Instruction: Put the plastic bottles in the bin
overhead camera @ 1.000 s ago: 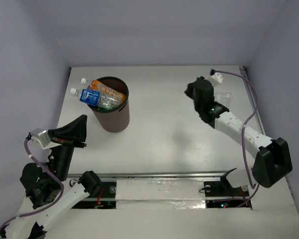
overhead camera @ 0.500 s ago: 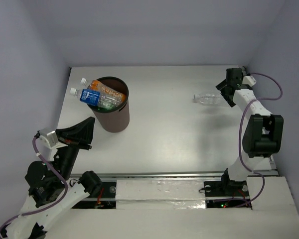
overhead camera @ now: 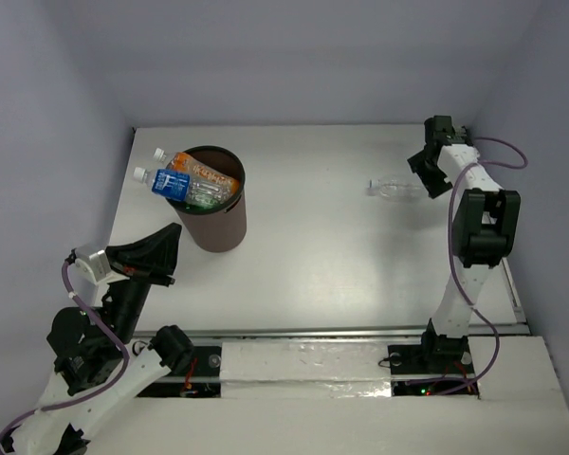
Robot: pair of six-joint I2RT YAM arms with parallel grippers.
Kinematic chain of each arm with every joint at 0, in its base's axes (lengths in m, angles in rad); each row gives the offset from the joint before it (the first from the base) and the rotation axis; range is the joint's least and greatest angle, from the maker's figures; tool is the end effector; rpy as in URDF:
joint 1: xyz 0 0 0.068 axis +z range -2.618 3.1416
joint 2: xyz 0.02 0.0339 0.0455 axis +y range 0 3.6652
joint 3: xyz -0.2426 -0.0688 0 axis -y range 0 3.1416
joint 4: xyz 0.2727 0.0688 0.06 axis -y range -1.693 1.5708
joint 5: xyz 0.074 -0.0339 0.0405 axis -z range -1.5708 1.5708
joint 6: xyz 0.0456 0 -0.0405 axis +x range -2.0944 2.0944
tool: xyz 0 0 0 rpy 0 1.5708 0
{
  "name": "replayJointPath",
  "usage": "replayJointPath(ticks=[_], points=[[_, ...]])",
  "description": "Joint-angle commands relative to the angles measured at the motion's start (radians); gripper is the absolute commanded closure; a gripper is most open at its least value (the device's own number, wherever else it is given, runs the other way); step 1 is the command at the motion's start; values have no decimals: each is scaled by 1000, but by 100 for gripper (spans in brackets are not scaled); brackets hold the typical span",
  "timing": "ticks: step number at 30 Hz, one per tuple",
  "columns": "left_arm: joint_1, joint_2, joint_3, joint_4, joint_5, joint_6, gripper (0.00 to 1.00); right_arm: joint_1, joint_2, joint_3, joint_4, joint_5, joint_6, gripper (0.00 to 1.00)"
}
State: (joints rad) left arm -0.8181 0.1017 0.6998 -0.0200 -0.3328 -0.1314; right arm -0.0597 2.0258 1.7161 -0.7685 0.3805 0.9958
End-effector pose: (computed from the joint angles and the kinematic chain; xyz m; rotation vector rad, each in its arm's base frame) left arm 0.0576 -0.0397 0.4053 0.0448 1.0509 -0.6979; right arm 0.4578 -0.0443 0.2029 1.3812 2.1262 -0.1480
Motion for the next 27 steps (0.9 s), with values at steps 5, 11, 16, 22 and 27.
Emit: replayJointPath(ticks=[5,11,16,22,27], points=[[-6,-14,-6,41,-2,6,95,-5,112,167,-198,11,63,9],[-6,-13,-6,45,9,6,95,-5,189,246,-264,49,50,16],[-6,-8,-8,45,9,9,95,-5,335,433,-397,101,-14,16],[-6,6,-6,57,11,12,95,15,401,536,-442,166,-95,17],[-6,10,-8,49,8,9,95,47,415,556,-451,193,-147,16]])
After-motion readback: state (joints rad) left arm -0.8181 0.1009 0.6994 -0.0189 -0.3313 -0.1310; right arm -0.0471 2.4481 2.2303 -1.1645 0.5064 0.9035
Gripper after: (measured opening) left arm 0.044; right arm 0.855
